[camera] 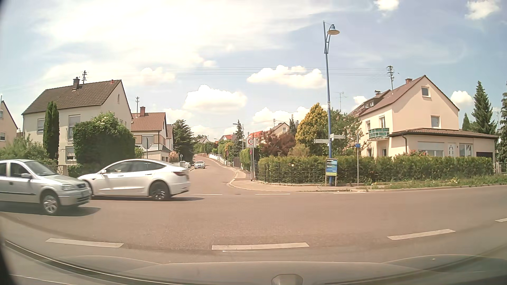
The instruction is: Follow the waypoints while adhering to traffic rules and regulations
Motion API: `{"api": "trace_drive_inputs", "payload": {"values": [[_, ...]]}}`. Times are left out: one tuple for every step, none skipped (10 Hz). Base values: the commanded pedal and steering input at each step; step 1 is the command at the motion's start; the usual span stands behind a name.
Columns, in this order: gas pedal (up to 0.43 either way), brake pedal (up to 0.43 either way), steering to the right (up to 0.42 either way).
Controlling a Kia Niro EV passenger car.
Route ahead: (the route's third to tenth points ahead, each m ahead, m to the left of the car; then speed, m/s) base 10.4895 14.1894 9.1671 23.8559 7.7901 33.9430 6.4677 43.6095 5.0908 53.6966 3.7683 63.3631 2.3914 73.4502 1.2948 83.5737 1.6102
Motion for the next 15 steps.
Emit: {"api": "trace_drive_inputs", "payload": {"values": [[0.0, 0.183, -0.084], [0.0, 0.189, -0.085], [0.0, 0.189, -0.086], [0.0, 0.189, -0.087], [0.0, 0.189, -0.087], [0.0, 0.183, -0.086], [0.0, 0.177, -0.085], [0.0, 0.177, -0.085], [0.0, 0.177, -0.085], [0.0, 0.177, -0.085], [0.0, 0.177, -0.085], [0.0, 0.177, -0.085], [0.0, 0.177, -0.085], [0.0, 0.177, -0.085], [0.0, 0.177, -0.085]]}}
